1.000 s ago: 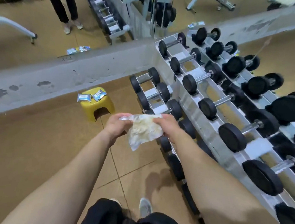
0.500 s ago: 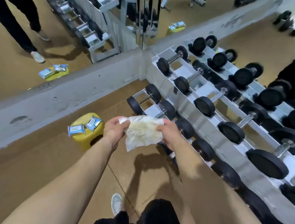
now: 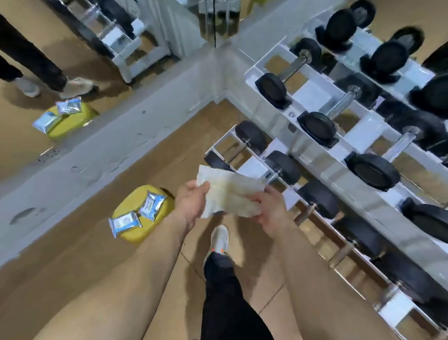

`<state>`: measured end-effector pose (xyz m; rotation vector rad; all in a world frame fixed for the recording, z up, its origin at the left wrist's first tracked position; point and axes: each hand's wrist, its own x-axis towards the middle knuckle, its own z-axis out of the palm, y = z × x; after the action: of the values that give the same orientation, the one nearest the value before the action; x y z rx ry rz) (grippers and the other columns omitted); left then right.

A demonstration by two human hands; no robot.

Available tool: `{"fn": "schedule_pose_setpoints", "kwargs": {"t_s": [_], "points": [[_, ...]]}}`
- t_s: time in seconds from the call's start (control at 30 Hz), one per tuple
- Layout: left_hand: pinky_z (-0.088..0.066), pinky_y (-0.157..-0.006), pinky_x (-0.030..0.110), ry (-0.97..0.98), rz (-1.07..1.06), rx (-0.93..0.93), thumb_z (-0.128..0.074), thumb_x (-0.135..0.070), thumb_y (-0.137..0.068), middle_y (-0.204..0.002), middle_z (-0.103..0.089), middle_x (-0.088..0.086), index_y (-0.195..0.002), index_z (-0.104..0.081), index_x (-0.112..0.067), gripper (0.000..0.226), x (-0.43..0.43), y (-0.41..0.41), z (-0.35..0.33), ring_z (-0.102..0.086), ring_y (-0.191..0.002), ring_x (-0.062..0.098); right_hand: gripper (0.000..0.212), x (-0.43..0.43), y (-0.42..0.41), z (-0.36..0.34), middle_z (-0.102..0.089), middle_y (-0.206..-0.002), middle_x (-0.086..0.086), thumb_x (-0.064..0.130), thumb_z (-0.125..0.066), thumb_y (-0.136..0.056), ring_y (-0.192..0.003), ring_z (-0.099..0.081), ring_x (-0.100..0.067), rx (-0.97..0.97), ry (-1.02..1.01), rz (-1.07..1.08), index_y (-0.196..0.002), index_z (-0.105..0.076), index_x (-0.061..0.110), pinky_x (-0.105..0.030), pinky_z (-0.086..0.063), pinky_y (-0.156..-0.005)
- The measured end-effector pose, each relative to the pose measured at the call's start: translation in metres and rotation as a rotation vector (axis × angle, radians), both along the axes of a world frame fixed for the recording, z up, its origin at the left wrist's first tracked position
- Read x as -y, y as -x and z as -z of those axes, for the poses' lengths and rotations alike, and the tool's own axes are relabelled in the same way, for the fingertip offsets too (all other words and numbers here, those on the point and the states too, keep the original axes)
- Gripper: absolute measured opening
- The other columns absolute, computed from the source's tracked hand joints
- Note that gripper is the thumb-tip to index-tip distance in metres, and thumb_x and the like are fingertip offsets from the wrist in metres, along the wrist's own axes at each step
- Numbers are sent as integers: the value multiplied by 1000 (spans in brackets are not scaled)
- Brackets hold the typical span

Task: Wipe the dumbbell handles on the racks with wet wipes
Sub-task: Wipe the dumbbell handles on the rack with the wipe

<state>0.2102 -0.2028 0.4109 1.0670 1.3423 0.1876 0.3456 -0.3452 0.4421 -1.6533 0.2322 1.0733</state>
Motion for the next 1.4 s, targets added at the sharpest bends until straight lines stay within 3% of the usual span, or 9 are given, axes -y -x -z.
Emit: {"fn": "schedule_pose_setpoints", "kwargs": {"t_s": [0.03, 0.07, 0.17, 0.7, 0.83, 0.9, 1.03, 1.17, 1.4], "points": [[-49, -93, 43, -77, 26, -37, -76, -35, -86, -115, -54, 37, -99, -59, 5, 45, -16, -14, -2, -61, -89, 32, 17, -14, -9, 11, -65, -93, -15, -4, -55, -89, -81, -61, -29, -13, 5, 0, -104, -63, 0, -39, -50, -62], [-45, -84, 36, -138, 68, -60, -74, -28, -87, -77, -58, 13, -82, -57, -2, 31, -34, -29, -4, -55, -82, 28, 15, -28, -20, 26, -67, -91, -13, -4, -56, -90, -83, -66, -31, -22, 13, 6, -100, -64, 2, -46, -55, -67], [-39, -75, 25, -233, 228, -124, -71, -17, -92, -69, -51, -5, -72, -51, -19, 28, -87, -78, 16, -51, -71, 19, 22, -70, -51, 68, -74, -101, -18, -6, -55, -88, -98, -72, -38, -45, 78, 34, -100, -69, 6, -59, -58, -88], [-37, -52, 12, -347, 793, -165, -53, -29, -104, -76, -59, -8, -90, -61, -23, 18, -226, -256, 269, -53, -60, 1, 26, -178, -166, 342, -71, -102, -11, -2, -54, -89, -92, -70, -30, -58, 300, 479, -86, -65, 22, -43, -63, -75], [-40, -66, 2, -397, 690, -182, -53, -28, -104, -97, -59, -11, -136, -52, -15, 34, -231, -264, 294, -64, -93, 12, 21, -188, -174, 368, -57, -84, -3, 16, -55, -79, -73, -56, -25, 84, 533, 606, -100, -55, 17, -28, -44, -63], [-51, -88, 28, -467, 534, -185, -49, -27, -103, -96, -57, -16, -136, -50, -17, 34, -225, -257, 302, -65, -102, 19, 26, -196, -167, 366, -56, -92, 0, 20, -56, -82, -76, -56, -20, 248, 604, 676, -107, -51, 15, -27, -44, -67], [-48, -98, 46, -537, 441, -201, -49, -23, -95, -107, -65, -16, -125, -56, -25, 32, -197, -231, 301, -63, -104, 15, 24, -229, -148, 365, -53, -102, 6, 29, -65, -92, -77, -50, 1, 308, 510, 447, -108, -49, 21, -10, -35, -59], [-28, -105, 35, -523, 480, -332, -48, -27, -97, -121, -65, -12, -131, -56, -27, 35, -177, -215, 314, -55, -119, 16, 64, -269, -165, 373, -68, -110, 1, 54, -73, -72, -91, -68, -17, 30, 331, 446, -122, -57, 17, -32, -56, -75], [-28, -101, 36, -669, 510, -378, -40, -38, -96, -117, -64, -12, -125, -59, -25, 38, -165, -213, 323, -54, -114, 14, 33, -264, -199, 400, -58, -90, -6, 32, -80, -78, -73, -61, -17, -364, -187, 514, -97, -68, 8, -33, -57, -63]]}}
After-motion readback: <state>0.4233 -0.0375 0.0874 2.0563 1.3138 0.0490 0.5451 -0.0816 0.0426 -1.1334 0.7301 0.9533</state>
